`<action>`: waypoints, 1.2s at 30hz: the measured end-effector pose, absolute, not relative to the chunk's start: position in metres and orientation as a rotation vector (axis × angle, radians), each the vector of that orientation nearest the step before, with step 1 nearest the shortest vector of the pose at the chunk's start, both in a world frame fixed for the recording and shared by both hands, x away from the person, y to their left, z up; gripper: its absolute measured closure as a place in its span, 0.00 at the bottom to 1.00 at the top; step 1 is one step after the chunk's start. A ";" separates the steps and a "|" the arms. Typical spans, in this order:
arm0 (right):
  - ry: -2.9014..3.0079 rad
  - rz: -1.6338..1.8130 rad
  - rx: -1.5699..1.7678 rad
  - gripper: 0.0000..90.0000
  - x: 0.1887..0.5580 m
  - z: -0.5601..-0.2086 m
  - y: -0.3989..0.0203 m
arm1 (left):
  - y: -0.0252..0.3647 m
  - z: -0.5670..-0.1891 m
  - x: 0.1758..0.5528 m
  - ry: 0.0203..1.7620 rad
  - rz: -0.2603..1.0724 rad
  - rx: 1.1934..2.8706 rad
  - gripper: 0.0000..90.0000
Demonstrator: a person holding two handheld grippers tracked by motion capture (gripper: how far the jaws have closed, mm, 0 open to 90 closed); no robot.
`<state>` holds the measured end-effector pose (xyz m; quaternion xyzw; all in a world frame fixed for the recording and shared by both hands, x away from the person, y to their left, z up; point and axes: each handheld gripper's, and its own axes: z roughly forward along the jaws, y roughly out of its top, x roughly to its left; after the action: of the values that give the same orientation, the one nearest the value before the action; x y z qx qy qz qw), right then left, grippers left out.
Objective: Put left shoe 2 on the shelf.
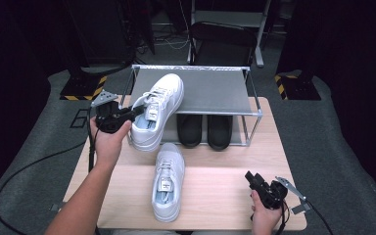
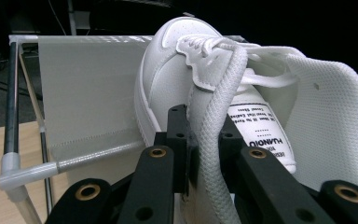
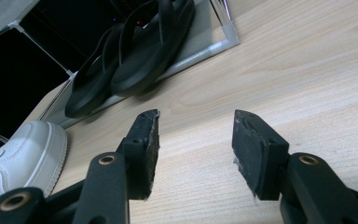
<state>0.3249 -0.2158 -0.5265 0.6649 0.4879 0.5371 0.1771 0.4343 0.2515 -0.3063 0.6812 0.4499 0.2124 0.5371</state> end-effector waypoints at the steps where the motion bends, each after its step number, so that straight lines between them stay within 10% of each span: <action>1: 1.380 1.520 1.885 0.57 0.325 -0.526 -0.216 | 0.251 -0.307 0.436 1.072 0.508 1.620 0.90; 36: 1.374 1.506 1.901 0.57 0.323 -0.529 -0.219 | 0.238 -0.304 0.479 1.061 0.586 1.521 0.90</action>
<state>0.3228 -0.2191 -0.5290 0.6712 0.4851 0.5320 0.1763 0.4793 0.2379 -0.3037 0.6460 0.4507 0.2491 0.5634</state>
